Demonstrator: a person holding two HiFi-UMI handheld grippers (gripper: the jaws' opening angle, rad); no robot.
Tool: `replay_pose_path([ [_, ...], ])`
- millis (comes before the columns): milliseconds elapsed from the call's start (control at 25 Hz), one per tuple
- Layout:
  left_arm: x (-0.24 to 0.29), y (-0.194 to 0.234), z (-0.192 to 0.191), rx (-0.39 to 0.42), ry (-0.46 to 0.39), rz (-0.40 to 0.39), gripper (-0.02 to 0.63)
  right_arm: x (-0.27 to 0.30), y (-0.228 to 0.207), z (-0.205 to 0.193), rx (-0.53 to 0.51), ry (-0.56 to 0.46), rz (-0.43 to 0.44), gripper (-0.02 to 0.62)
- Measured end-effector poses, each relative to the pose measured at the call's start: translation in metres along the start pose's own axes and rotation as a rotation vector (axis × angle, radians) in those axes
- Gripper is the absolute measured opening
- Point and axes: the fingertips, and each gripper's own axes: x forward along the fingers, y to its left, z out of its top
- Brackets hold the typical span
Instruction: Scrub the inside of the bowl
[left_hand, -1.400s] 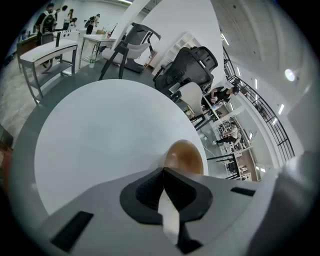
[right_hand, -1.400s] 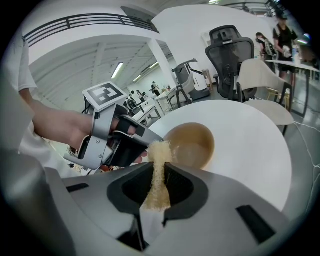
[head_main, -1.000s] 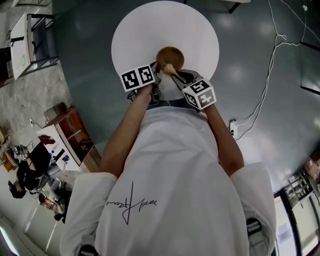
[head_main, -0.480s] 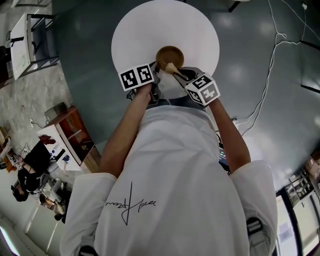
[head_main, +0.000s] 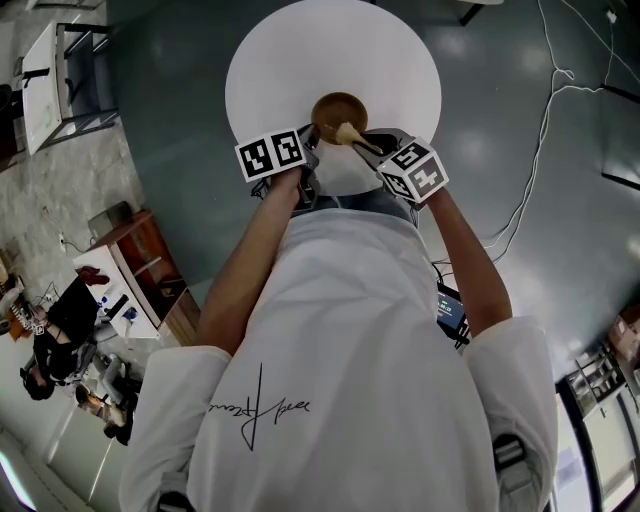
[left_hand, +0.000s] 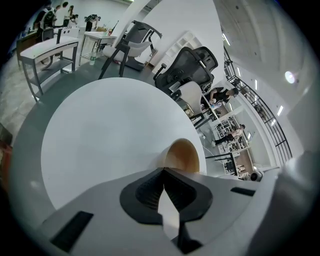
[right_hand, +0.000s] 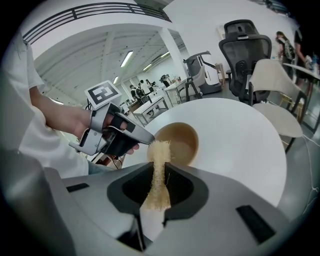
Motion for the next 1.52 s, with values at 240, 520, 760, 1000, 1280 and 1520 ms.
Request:
replay_pose_path([
  [240,-0.004,0.003,-0.002,0.004,0.006,-0.004,0.009,0.0,0.001,0.0,-0.02,0.011,0.001,0.08],
  [520,-0.005,0.004,-0.002,-0.001,0.027,-0.035,0.009,0.002,-0.001,0.001,-0.018,0.013,-0.009,0.08],
  [760,-0.005,0.005,-0.003,0.003,0.026,-0.028,0.009,0.0,-0.004,0.002,-0.021,0.016,-0.007,0.08],
  [1000,-0.005,0.005,-0.002,-0.002,0.029,-0.024,0.009,-0.002,-0.01,0.005,-0.021,0.014,-0.013,0.08],
  [1280,-0.002,0.005,0.0,-0.003,0.033,-0.017,0.009,-0.006,-0.02,0.008,-0.012,0.006,-0.02,0.08],
  [1520,-0.004,0.004,0.0,-0.002,0.034,-0.014,0.009,-0.009,-0.021,0.01,-0.022,0.004,-0.028,0.08],
])
